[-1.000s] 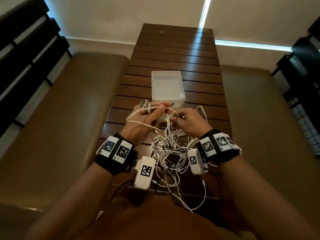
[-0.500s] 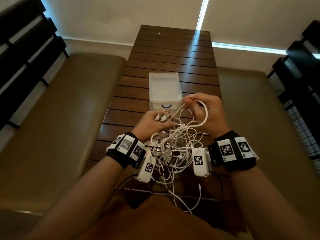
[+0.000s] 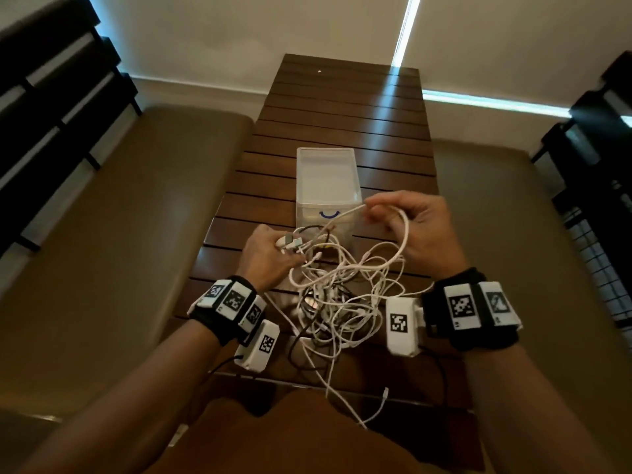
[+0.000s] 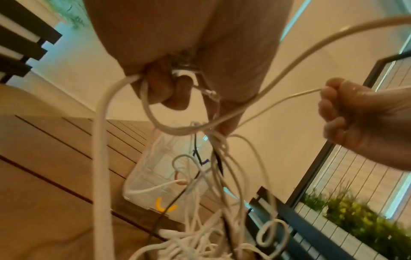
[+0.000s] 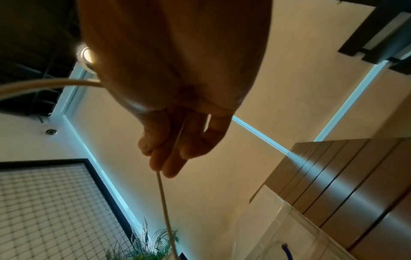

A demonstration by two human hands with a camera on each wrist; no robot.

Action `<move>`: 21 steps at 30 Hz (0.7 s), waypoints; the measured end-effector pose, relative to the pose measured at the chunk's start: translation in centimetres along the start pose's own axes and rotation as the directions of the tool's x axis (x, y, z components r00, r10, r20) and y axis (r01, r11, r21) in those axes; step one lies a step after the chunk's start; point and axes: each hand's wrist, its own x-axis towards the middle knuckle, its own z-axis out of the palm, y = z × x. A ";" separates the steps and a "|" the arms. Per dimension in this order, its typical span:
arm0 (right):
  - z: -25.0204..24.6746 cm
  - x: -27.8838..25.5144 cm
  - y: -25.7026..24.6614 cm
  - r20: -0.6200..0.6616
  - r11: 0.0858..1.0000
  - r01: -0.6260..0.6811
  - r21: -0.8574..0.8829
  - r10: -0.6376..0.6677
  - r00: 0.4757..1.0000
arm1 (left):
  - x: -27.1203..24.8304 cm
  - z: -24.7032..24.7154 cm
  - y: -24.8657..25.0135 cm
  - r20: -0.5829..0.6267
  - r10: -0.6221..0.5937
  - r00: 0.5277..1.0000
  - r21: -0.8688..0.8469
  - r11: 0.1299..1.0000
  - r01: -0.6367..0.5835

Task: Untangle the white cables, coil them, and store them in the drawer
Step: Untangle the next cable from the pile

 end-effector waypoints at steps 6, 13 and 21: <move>-0.2 0.3 -1.2 0.167 0.999 -0.009 0.043 0.001 0.986 | -0.6 1.6 2.5 0.144 0.172 0.974 -0.178 0.973 -0.146; -1.1 0.2 -1.7 -0.192 0.980 0.132 0.148 -0.102 0.976 | 0.1 2.6 1.4 0.231 0.110 0.967 -0.024 0.994 -0.107; 1.9 -1.2 5.5 0.318 0.940 -0.245 -0.237 0.313 0.895 | -0.9 0.9 3.3 0.244 0.291 0.925 -0.488 0.861 -0.143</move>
